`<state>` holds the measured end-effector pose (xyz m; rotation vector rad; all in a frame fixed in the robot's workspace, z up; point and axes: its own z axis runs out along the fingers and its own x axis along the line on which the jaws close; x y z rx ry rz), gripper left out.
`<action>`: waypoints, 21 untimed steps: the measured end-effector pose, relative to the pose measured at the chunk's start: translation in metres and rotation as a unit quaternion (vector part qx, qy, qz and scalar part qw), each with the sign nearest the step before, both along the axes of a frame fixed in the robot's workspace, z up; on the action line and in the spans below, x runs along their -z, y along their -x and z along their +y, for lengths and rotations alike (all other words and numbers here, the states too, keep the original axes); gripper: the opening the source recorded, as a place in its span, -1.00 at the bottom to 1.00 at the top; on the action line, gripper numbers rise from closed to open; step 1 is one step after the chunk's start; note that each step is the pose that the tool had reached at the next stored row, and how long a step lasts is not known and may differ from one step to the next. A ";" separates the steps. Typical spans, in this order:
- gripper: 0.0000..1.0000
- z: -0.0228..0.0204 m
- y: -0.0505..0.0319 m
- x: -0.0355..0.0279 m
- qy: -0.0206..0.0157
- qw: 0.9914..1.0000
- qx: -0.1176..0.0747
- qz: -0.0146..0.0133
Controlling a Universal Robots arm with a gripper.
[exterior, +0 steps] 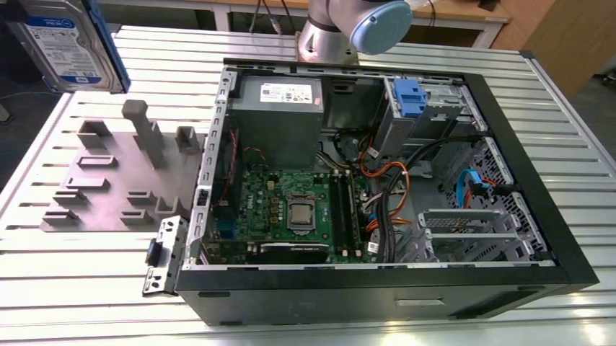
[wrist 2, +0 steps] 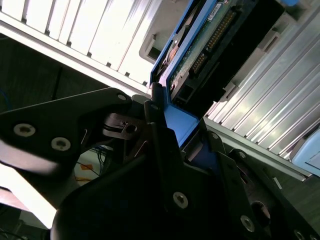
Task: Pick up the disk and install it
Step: 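Pick up the disk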
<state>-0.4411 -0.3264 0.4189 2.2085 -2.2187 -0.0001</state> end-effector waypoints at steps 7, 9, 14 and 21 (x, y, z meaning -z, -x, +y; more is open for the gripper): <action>-0.27 0.0000 0.0000 -0.0060 0.000 1.000 0.000 0.000; -0.27 0.0000 0.0000 -0.0076 0.000 1.000 0.000 0.000; -0.27 0.0000 0.0000 -0.0087 0.000 1.000 0.000 0.000; -0.27 0.0000 0.0000 -0.0107 0.000 1.000 0.000 0.000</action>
